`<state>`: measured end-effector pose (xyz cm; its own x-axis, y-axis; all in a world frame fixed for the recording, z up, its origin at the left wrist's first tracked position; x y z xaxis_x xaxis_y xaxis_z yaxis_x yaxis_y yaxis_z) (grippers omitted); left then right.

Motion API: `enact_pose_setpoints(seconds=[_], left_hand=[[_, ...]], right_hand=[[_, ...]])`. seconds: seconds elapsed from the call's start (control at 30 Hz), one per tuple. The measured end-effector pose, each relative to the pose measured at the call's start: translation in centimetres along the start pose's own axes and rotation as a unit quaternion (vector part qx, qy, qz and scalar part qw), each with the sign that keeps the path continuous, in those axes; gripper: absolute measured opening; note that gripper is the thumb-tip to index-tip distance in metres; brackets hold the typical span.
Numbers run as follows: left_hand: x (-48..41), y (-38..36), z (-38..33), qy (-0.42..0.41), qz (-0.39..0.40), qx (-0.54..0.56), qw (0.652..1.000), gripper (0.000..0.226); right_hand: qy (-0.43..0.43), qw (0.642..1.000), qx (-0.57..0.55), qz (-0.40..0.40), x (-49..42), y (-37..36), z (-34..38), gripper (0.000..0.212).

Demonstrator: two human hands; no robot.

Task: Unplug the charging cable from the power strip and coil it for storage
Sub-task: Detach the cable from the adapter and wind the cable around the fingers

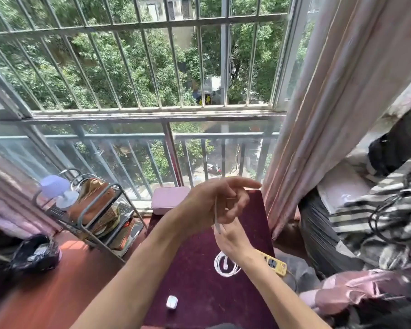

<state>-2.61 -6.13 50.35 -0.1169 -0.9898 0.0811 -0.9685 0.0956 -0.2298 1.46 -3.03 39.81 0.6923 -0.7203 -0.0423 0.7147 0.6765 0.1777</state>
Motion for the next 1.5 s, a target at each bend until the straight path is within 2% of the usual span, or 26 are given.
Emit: enact_pose_setpoints(seconds=[0.07,0.17,0.23,0.4,0.6,0.77,0.83,0.9,1.0,1.07,1.17,1.2,1.33,1.5], left_hand=[[-0.2,0.8,-0.7,-0.015,-0.03,-0.004,0.999,0.048],[0.3,2.4,-0.1,-0.008,-0.067,-0.01,0.998,0.052],[1.0,3.3,0.8,0.009,-0.081,-0.004,0.997,0.055],[2.7,3.9,3.2,0.044,-0.06,0.069,0.995,0.058],[3.9,4.0,5.8,0.111,-0.053,0.028,0.992,0.056],[4.5,0.8,7.5,0.156,0.016,-0.014,0.987,0.058],[4.4,-0.6,7.9,0.145,0.028,-0.041,0.988,0.045],[4.4,-1.9,7.8,0.126,0.018,-0.031,0.991,0.031],[4.4,-2.9,7.3,0.101,0.002,-0.018,0.995,0.038],[4.4,-3.1,7.2,0.091,-0.007,0.002,0.996,0.041],[4.3,-3.9,7.3,0.083,0.033,0.062,0.994,0.029],[4.3,-4.2,7.5,0.087,0.05,0.068,0.993,0.034],[4.8,-5.4,9.1,0.142,0.105,0.008,0.984,0.083],[5.6,-7.5,8.7,0.148,0.181,0.003,0.972,0.085]], right_hand=[[0.009,0.999,0.021,0.034,0.5,-1.7,1.0,0.043],[0.032,0.995,0.075,0.06,2.3,-1.9,0.5,0.017],[0.029,0.986,0.141,0.079,4.3,-1.0,0.0,0.022],[0.08,0.96,0.239,0.125,8.0,0.3,1.3,0.026],[0.129,0.938,0.277,0.162,9.3,2.0,5.1,0.023],[0.197,0.934,0.243,0.175,9.0,2.8,9.5,0.011],[0.189,0.943,0.212,0.174,8.2,3.1,10.3,0.011],[0.168,0.957,0.176,0.155,7.3,3.7,10.5,0.026],[0.122,0.976,0.115,0.138,6.1,5.0,10.2,0.051],[0.1,0.98,0.085,0.148,5.7,5.4,9.8,0.047],[0.092,0.981,0.067,0.155,5.2,5.7,9.6,0.037],[0.094,0.981,0.069,0.158,5.0,5.7,9.6,0.035],[0.065,0.973,0.057,0.215,4.3,5.6,9.5,0.03],[0.036,0.951,0.027,0.305,4.0,4.9,8.9,0.03]])
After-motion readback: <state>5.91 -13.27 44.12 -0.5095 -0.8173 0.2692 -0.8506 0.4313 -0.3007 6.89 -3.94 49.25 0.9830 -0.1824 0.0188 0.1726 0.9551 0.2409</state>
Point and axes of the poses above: each hand's wrist, its own x-axis away from the middle knuckle, its own y-axis out of the back of the hand, z = x × y, the point moved 8 cm from there along -x, towards the middle knuckle, and after that the axes turned 15 degrees about -x, right-handed, at the moved point
